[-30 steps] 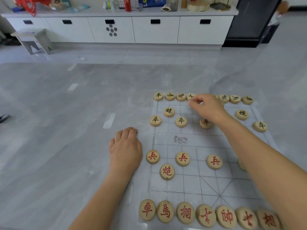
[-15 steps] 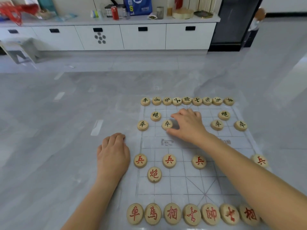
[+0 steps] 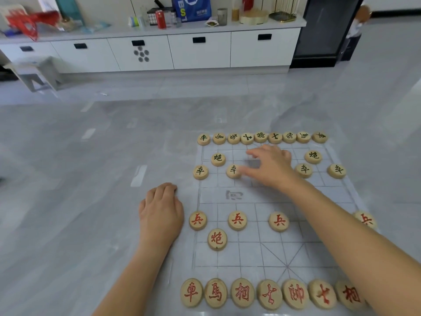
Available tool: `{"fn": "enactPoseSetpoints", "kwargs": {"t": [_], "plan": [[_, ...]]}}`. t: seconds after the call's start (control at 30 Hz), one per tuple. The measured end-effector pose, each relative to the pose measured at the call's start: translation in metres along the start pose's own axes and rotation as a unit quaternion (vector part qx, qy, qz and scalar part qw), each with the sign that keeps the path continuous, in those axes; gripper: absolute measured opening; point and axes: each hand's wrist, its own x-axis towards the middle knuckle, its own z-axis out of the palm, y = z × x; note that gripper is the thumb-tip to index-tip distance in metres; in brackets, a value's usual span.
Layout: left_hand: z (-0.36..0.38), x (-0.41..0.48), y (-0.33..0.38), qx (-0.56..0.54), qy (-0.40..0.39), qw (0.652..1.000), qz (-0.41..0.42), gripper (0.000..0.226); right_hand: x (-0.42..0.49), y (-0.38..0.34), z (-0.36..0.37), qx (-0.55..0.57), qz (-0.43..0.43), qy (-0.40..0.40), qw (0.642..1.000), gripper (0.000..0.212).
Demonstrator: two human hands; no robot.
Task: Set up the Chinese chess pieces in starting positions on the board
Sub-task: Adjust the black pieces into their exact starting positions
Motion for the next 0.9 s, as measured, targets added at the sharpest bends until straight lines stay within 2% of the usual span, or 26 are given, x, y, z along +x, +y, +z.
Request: {"fn": "enactPoseSetpoints", "kwargs": {"t": [0.1, 0.2, 0.33, 0.47, 0.77, 0.9], "plan": [[0.001, 0.0, -0.001, -0.002, 0.002, 1.0, 0.003, 0.034, -0.006, 0.034, -0.027, 0.15, 0.056, 0.071, 0.984, 0.04], [0.0, 0.0, -0.001, -0.002, 0.003, 1.0, 0.003, 0.035, -0.014, 0.06, -0.036, 0.11, 0.075, 0.066, 0.989, 0.027], [-0.001, -0.001, 0.0, -0.008, 0.003, 1.0, -0.002, 0.028, -0.021, 0.06, -0.023, -0.029, 0.016, -0.022, 0.999, 0.054], [-0.002, 0.0, 0.001, -0.003, 0.001, 1.0, -0.005, 0.028, -0.02, 0.045, -0.013, -0.083, -0.028, -0.012, 0.996, 0.043], [-0.001, 0.0, 0.0, -0.006, 0.004, 1.0, -0.003, 0.028, -0.021, 0.049, -0.007, -0.082, -0.02, 0.002, 0.996, 0.044], [-0.002, 0.0, 0.001, -0.01, 0.007, 1.0, -0.001, 0.028, -0.027, 0.051, -0.009, -0.074, -0.016, 0.005, 0.997, 0.058]]}}
